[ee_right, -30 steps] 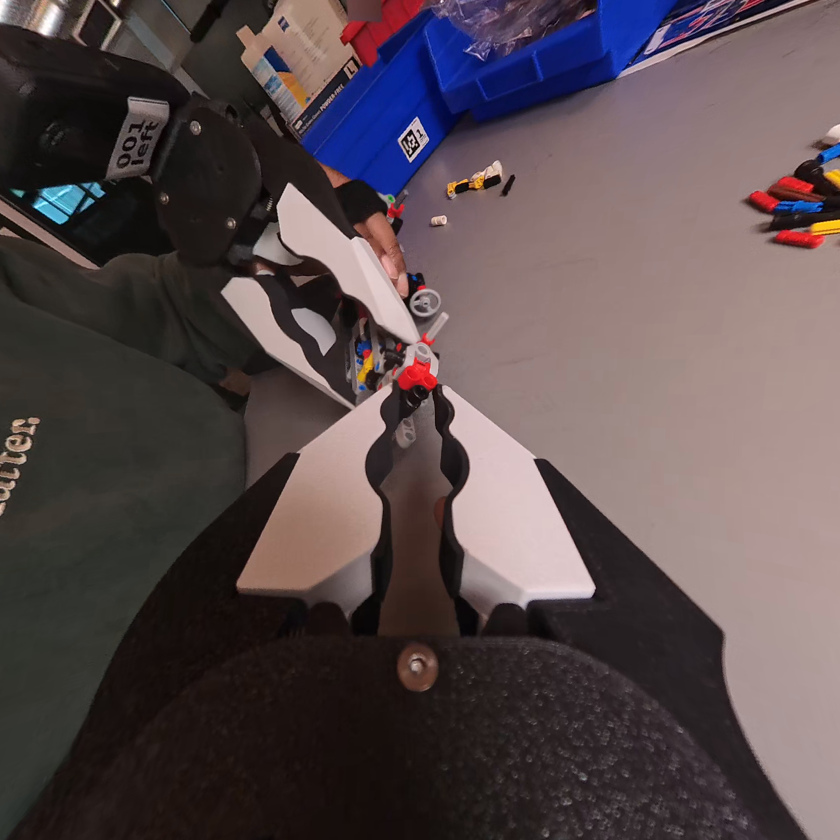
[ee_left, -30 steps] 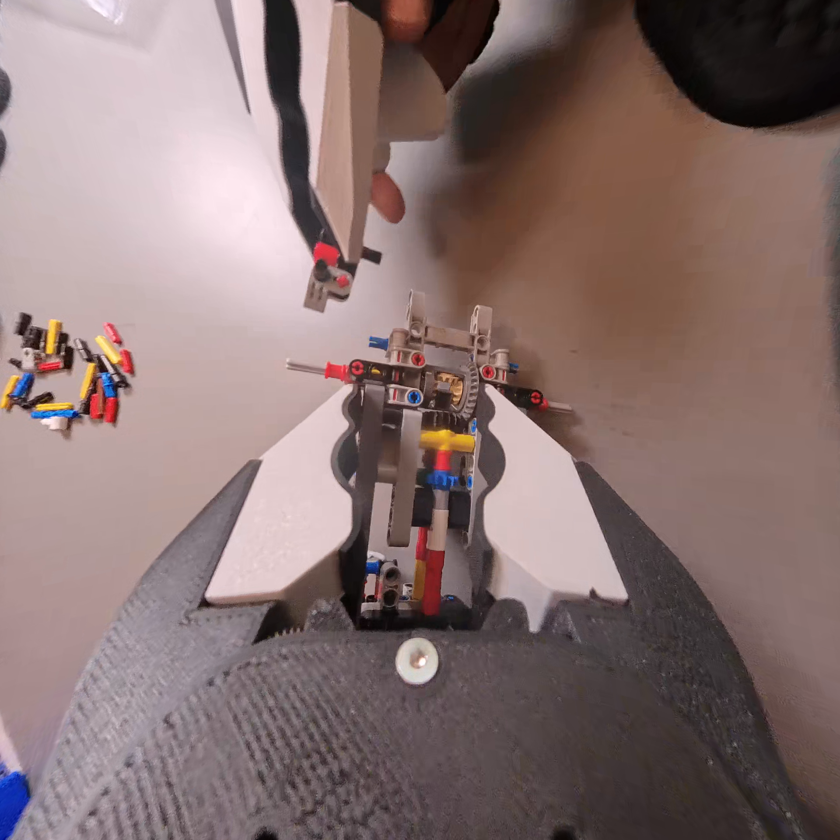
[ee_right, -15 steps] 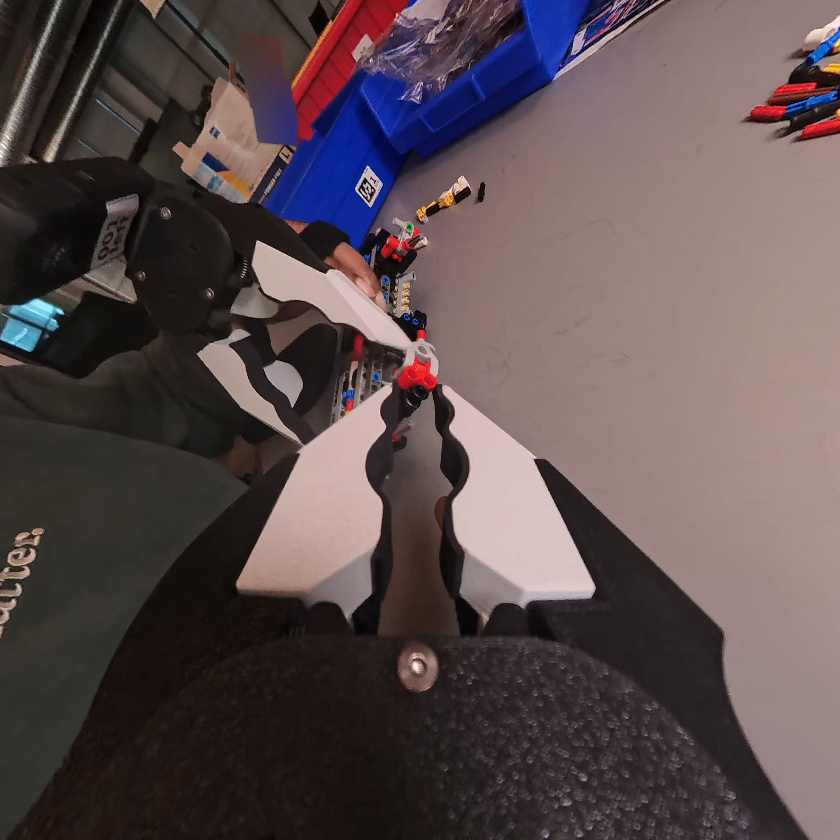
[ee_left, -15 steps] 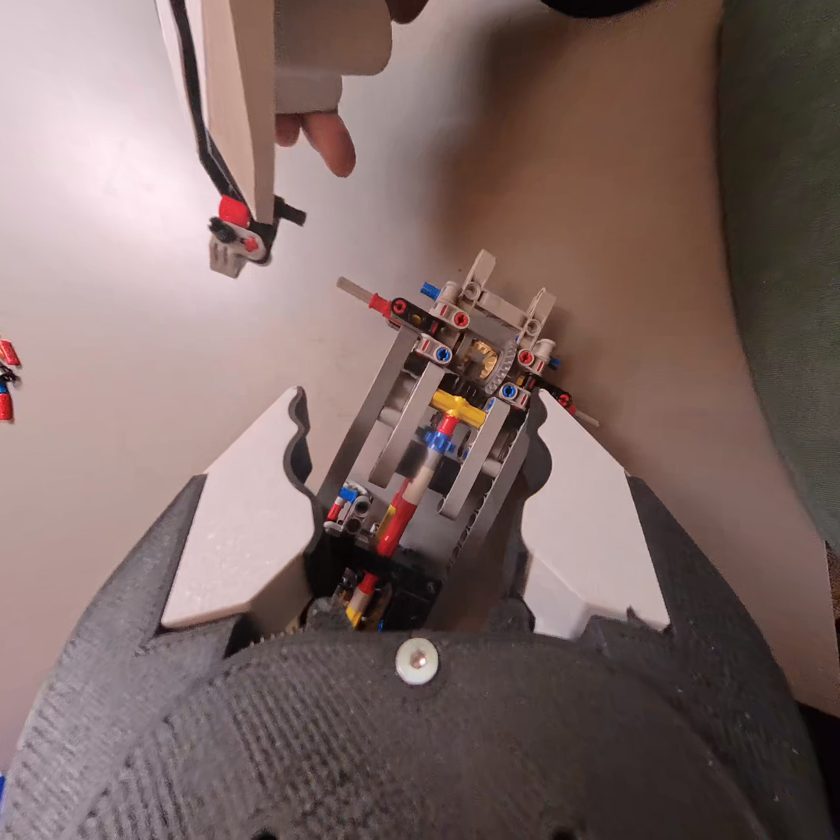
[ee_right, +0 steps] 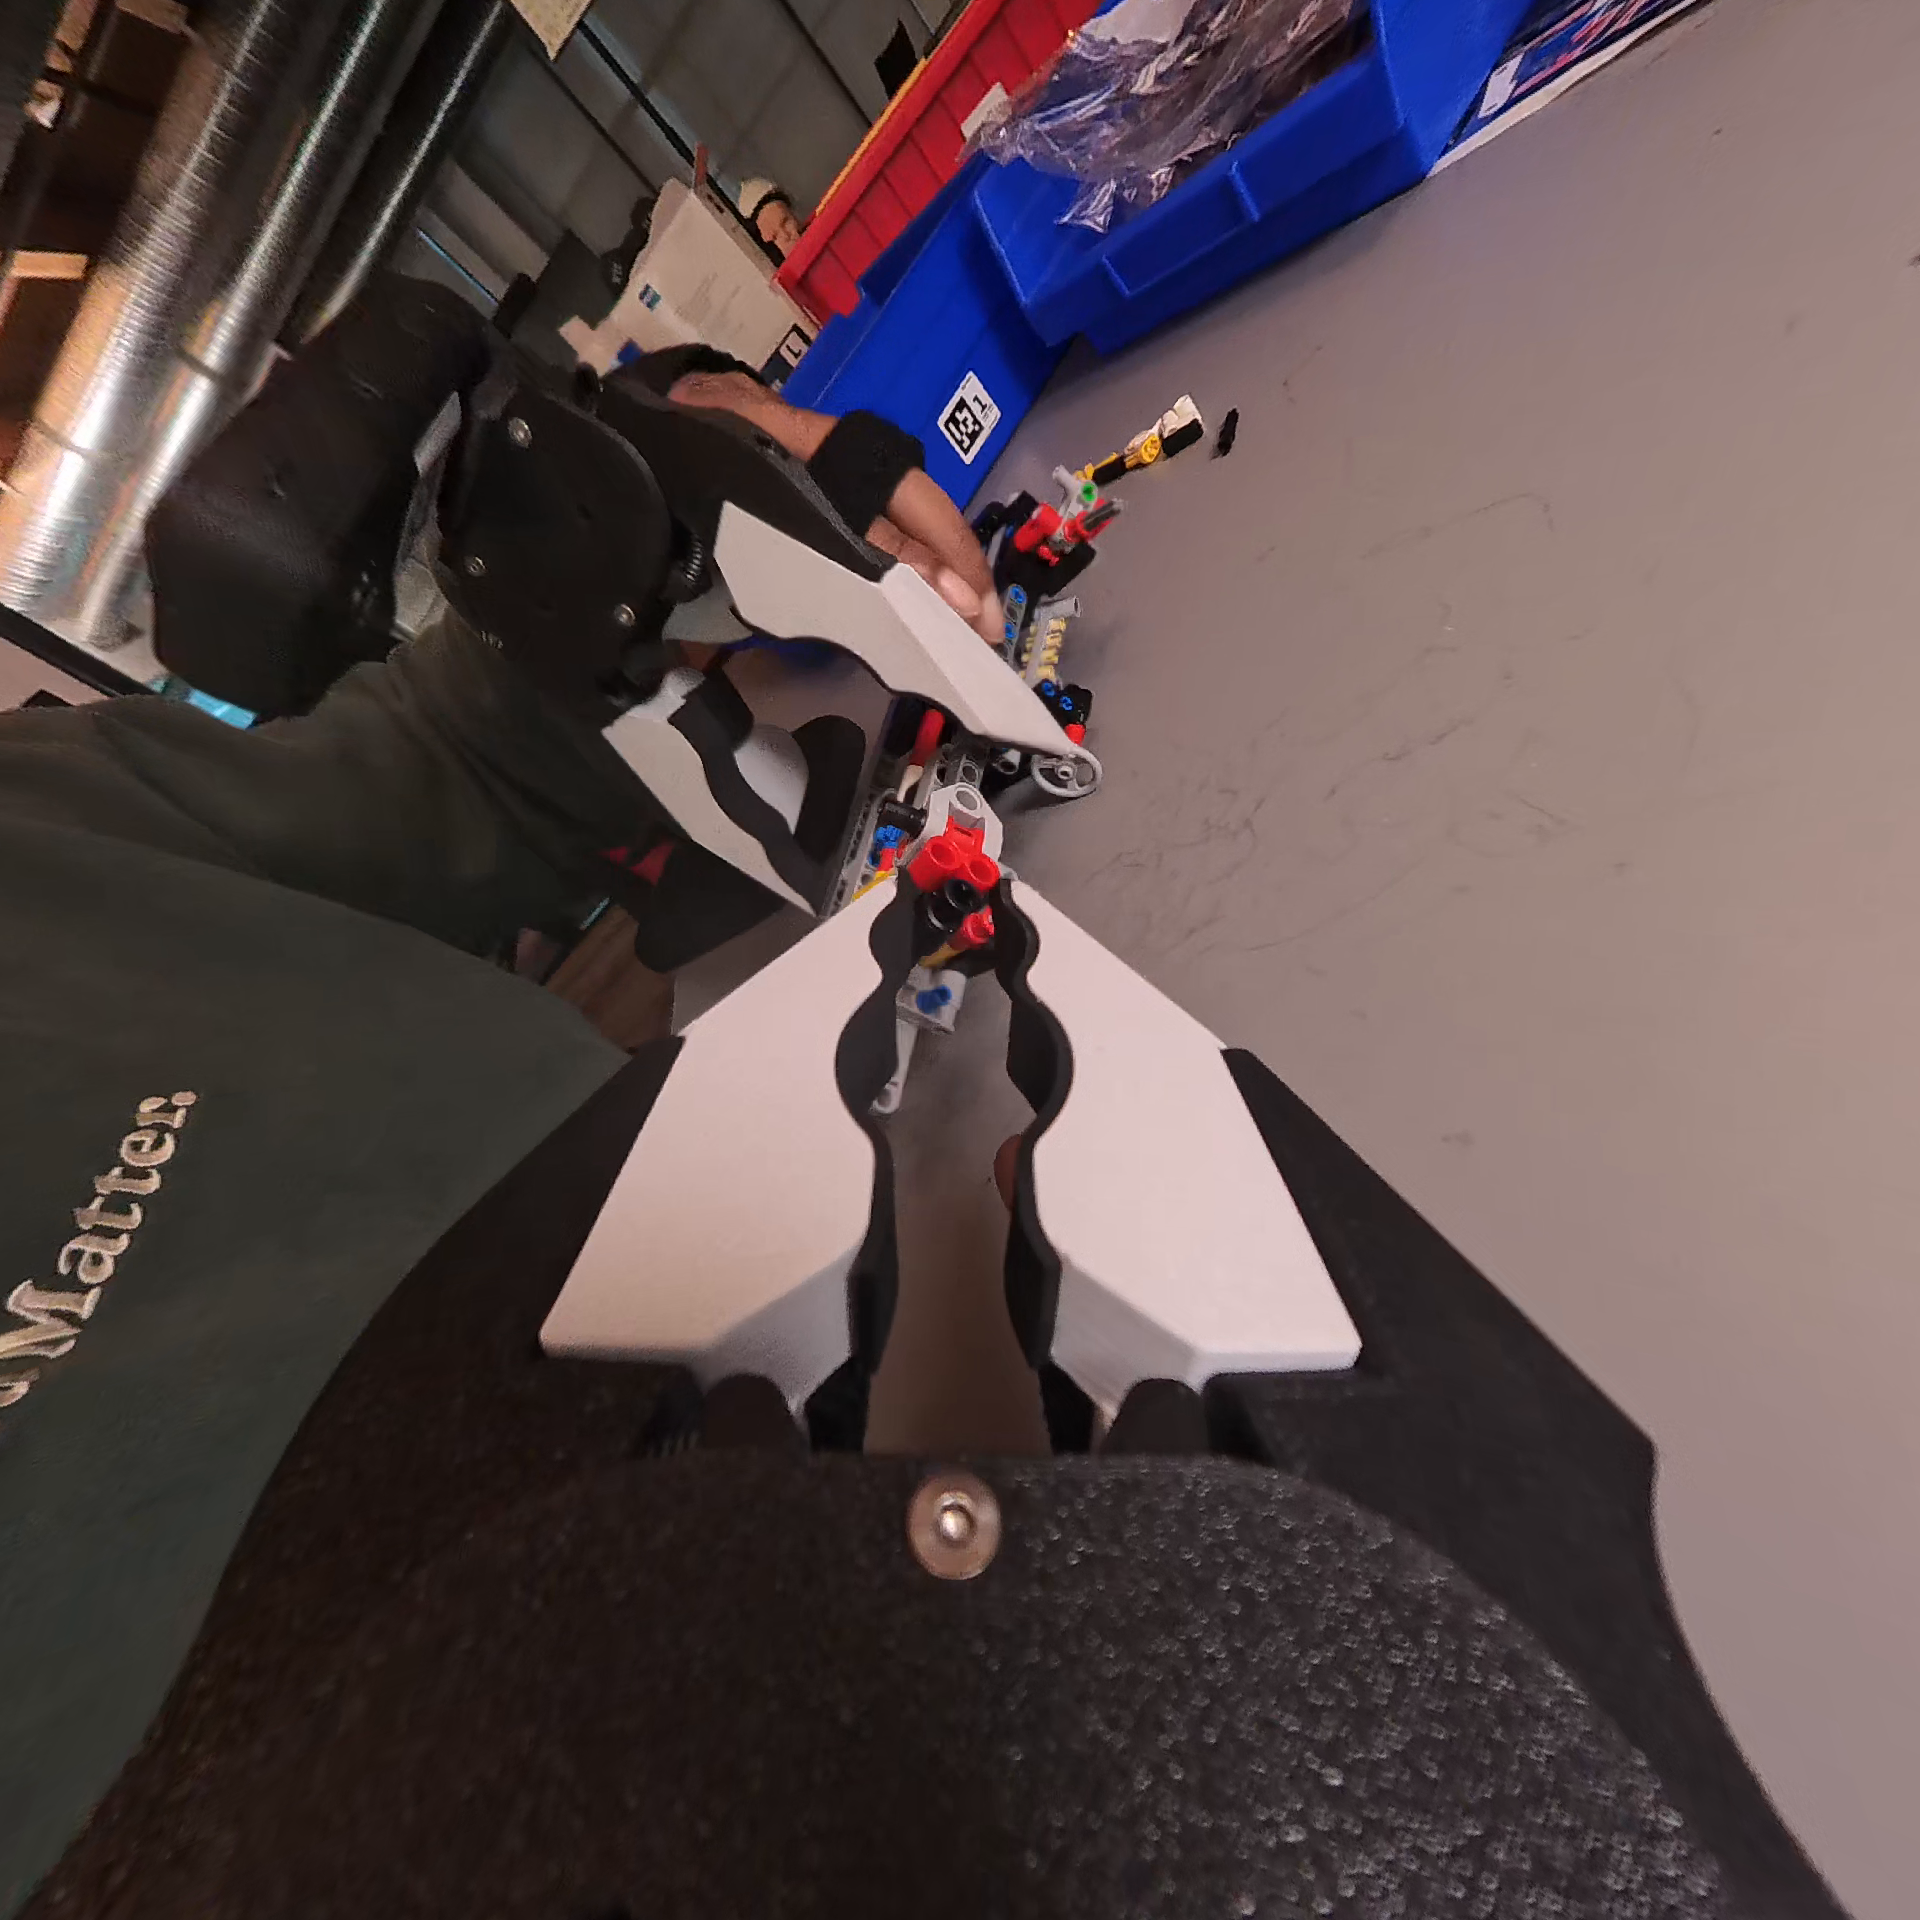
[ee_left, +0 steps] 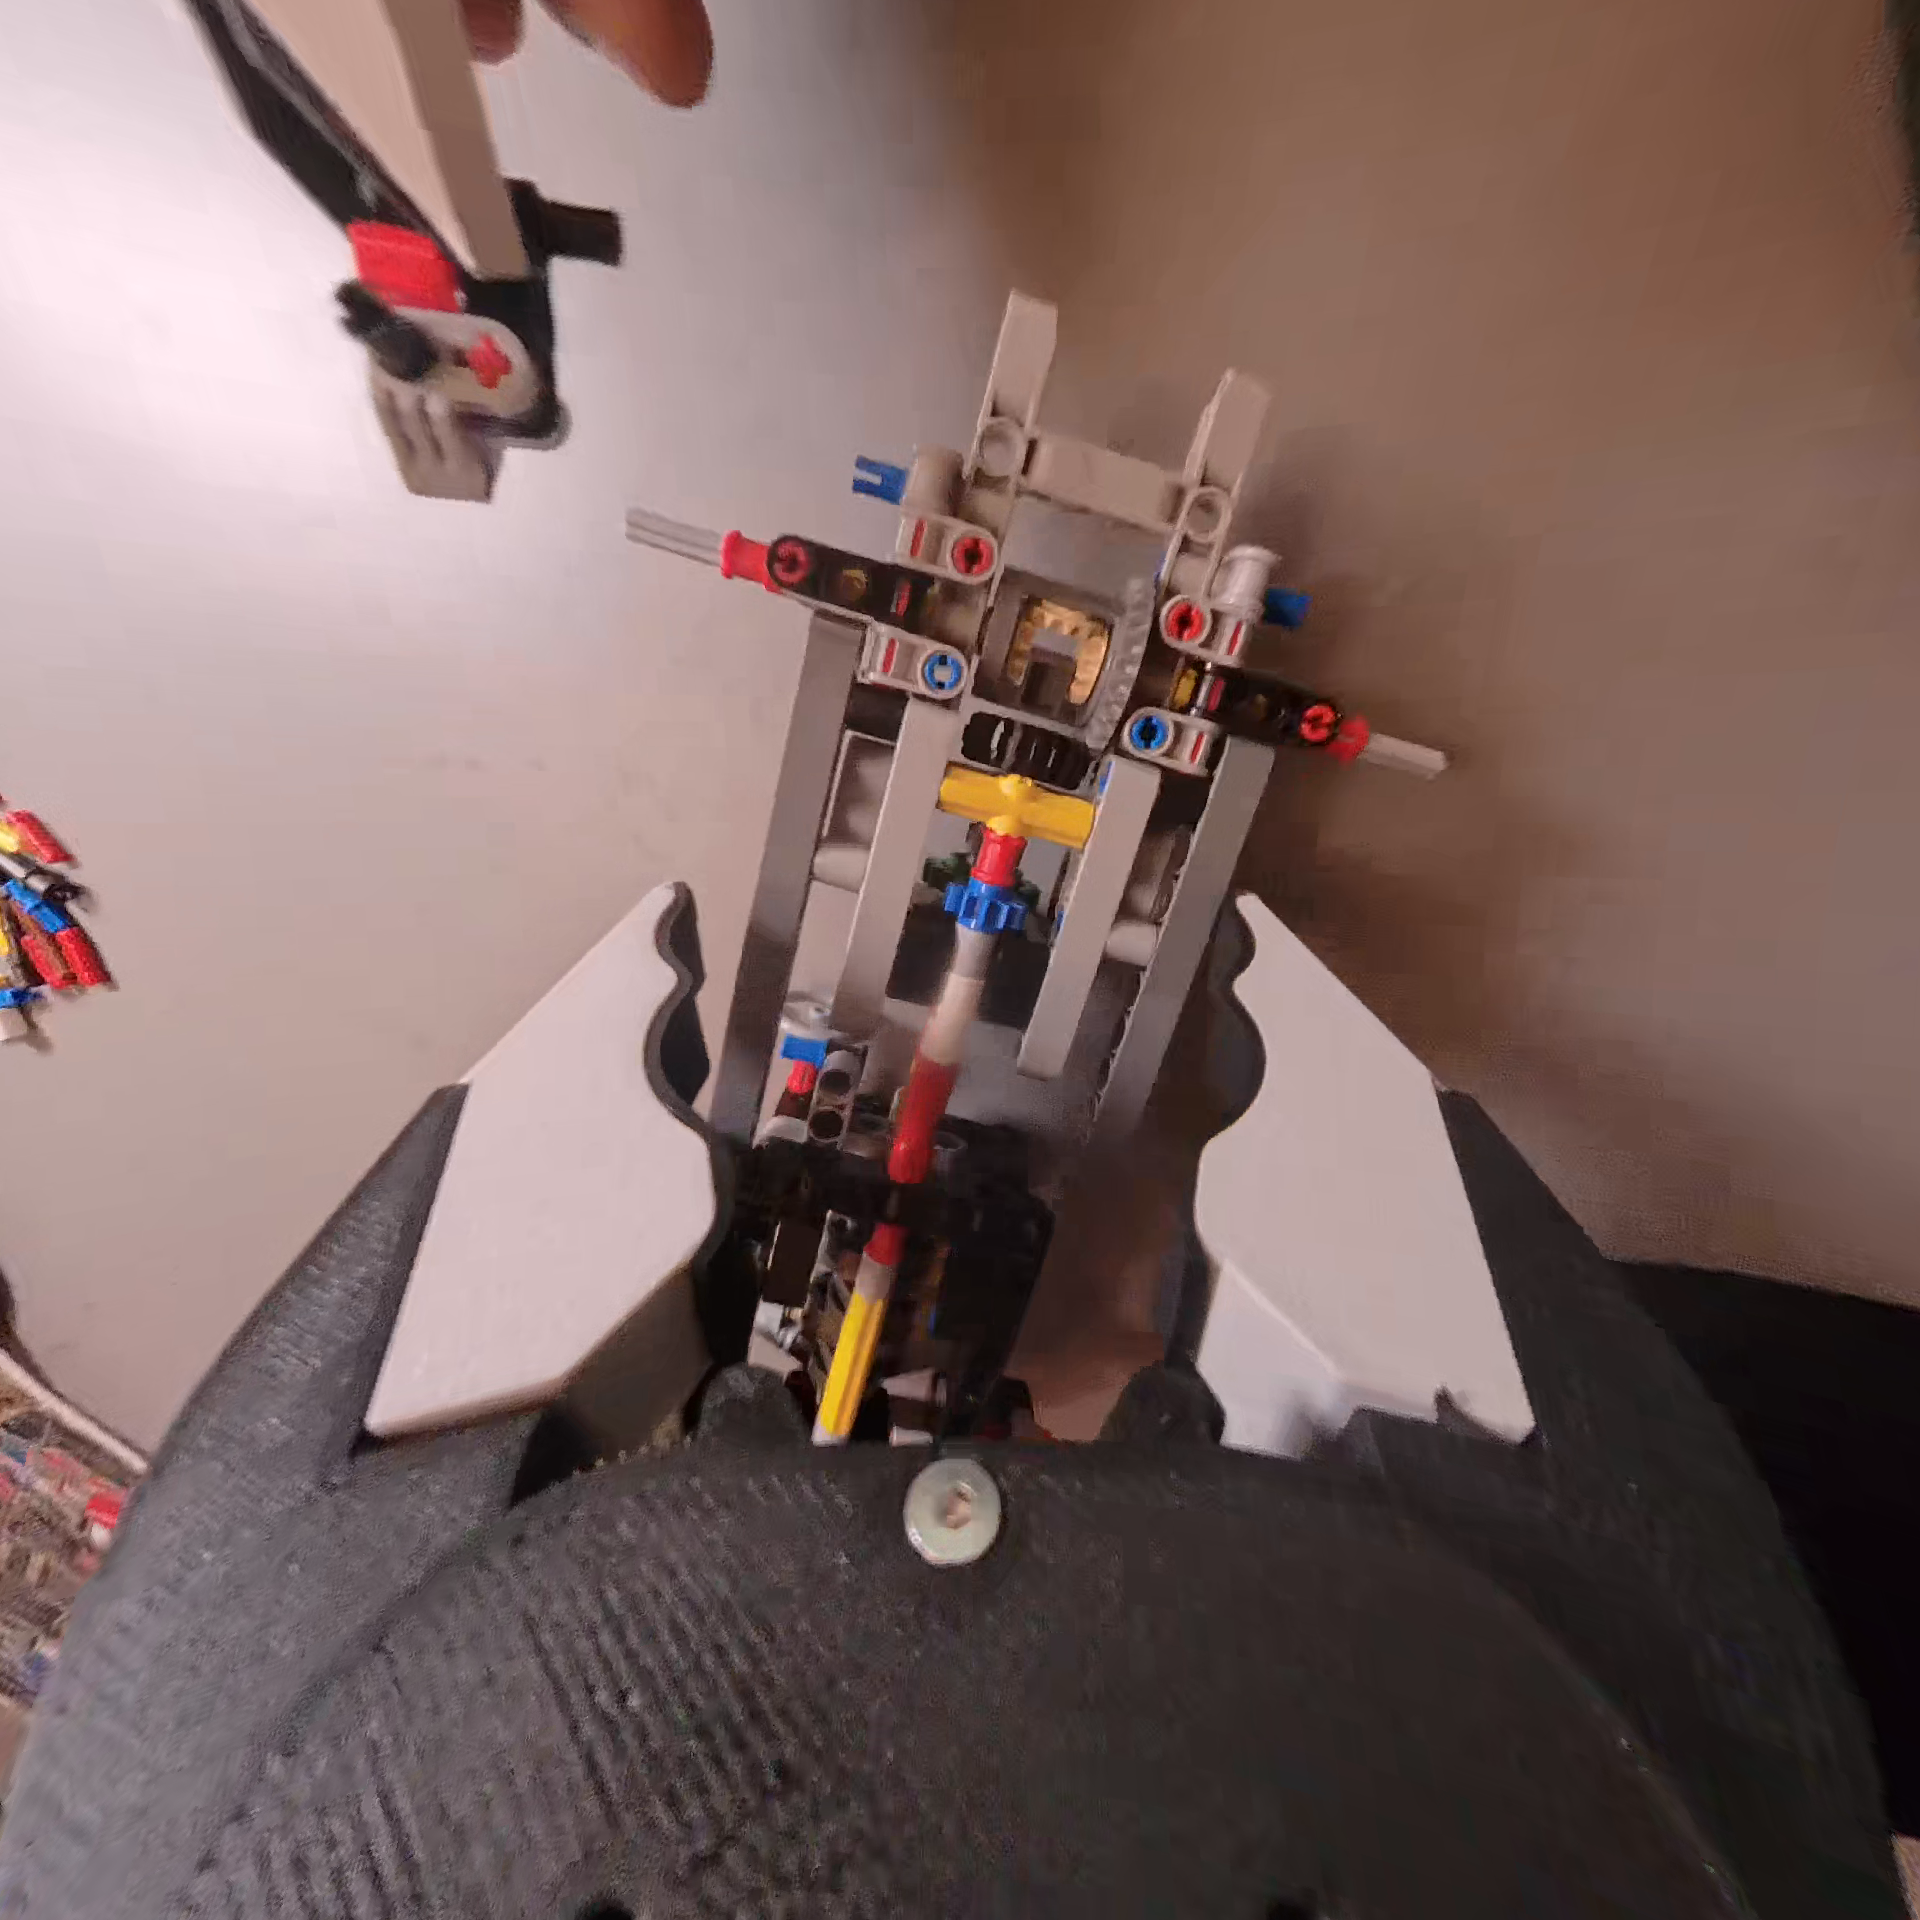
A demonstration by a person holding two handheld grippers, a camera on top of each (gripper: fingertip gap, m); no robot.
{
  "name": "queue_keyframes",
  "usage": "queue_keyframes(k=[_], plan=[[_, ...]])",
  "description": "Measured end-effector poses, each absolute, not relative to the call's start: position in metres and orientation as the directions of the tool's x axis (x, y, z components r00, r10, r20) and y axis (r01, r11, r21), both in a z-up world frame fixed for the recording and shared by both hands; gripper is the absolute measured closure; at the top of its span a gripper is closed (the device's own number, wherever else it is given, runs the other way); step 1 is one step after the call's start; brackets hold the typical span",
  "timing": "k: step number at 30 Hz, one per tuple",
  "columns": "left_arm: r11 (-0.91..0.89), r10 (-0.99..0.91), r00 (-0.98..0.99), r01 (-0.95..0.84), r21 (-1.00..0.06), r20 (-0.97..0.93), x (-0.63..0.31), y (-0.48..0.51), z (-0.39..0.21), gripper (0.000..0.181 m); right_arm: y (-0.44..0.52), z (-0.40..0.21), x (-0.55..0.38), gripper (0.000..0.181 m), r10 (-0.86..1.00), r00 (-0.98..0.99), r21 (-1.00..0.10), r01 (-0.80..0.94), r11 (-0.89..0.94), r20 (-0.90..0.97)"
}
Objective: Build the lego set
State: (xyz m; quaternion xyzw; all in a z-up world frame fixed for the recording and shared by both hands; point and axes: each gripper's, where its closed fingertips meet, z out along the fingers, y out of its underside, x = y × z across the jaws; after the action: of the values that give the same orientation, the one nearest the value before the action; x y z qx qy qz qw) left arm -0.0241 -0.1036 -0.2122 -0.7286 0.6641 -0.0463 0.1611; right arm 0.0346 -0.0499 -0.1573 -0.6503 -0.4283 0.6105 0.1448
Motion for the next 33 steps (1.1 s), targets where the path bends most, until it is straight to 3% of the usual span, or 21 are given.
queue_keyframes(k=[1, 4, 17, 33], plan=[[-0.052, -0.983, 0.100, -0.956, -0.288, -0.154, -0.022, -0.103, -0.216, 0.085, -0.050, -0.159, 0.035, 0.170, 0.729, -0.107, -0.704, 0.384, -0.597, -0.676], [-0.056, -0.973, 0.131, -0.934, -0.353, -0.191, -0.010, -0.094, -0.212, 0.097, -0.046, -0.168, 0.036, 0.170, 0.726, -0.065, -0.684, 0.400, -0.610, -0.685], [0.065, -0.798, 0.255, -0.864, -0.499, -0.546, -0.006, -0.073, -0.196, 0.101, -0.034, -0.171, 0.039, 0.170, 0.705, -0.049, -0.668, 0.373, -0.644, -0.707], [0.083, -0.786, 0.286, -0.830, -0.552, -0.548, -0.005, -0.072, -0.193, 0.104, -0.031, -0.176, 0.038, 0.171, 0.764, -0.025, -0.711, 0.385, -0.588, -0.645]])
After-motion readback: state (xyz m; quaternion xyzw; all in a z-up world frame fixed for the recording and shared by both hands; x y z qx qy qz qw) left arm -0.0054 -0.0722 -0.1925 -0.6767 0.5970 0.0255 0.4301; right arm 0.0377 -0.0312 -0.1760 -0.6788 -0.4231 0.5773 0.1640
